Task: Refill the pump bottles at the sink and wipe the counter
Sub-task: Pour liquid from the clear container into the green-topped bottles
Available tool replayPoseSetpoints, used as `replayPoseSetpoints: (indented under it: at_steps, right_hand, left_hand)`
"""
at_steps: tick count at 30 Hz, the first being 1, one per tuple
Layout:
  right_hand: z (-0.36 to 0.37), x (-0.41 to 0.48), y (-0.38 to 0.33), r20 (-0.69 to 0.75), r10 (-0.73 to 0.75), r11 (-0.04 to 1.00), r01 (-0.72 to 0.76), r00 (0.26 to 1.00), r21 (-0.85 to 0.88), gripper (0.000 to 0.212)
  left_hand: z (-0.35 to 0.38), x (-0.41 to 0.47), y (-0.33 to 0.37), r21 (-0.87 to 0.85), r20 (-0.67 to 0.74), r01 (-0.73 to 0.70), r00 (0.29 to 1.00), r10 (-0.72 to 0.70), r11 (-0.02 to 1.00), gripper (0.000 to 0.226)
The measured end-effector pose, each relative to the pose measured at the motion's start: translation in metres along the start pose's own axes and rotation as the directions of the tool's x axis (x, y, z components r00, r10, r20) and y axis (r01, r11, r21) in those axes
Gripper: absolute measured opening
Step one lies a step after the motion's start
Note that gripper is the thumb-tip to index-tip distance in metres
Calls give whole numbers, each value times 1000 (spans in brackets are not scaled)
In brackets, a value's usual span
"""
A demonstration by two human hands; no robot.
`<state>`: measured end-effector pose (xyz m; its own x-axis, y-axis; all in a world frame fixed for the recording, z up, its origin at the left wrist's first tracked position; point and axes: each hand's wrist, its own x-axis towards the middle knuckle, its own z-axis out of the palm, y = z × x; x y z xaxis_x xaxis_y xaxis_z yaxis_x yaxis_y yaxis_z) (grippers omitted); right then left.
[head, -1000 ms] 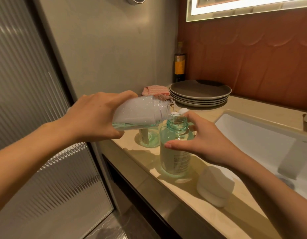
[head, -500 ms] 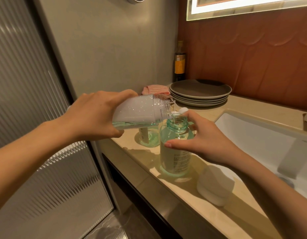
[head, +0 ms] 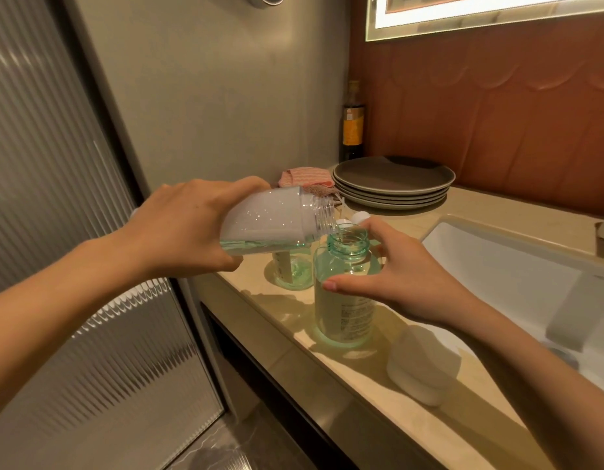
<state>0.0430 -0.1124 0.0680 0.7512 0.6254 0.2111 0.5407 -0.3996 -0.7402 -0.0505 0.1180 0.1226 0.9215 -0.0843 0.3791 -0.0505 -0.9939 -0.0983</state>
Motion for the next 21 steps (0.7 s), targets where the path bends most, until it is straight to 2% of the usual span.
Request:
replayPoseSetpoints:
  at_steps: [3,7,10,14,21]
  right_hand:
    - [0,0,1,-5,-5,1000,5,1000,-1,89]
    - [0,0,1,-9,-9,1000,9,1000,-5,95]
    - [1,0,1,-12,-16,1000,16,1000,-7,88]
    - [0,0,0,-7,-13,1000,13,1000,1,90]
    - [0,1,2,-15,-19,1000,19,1000,-1,77]
  left_hand:
    - [-1,0,0,-4,3,2,1000,-2,1000,73]
    - [-1,0,1,-4,5,-9,1000,9,1000,73]
    - [-1,0,0,4,6,-12,1000,12,1000,73]
    - [-1,0,0,5,0,-20,1000,20,1000,73]
    - [-2,1,0,12,12,-25,1000,24,1000,74]
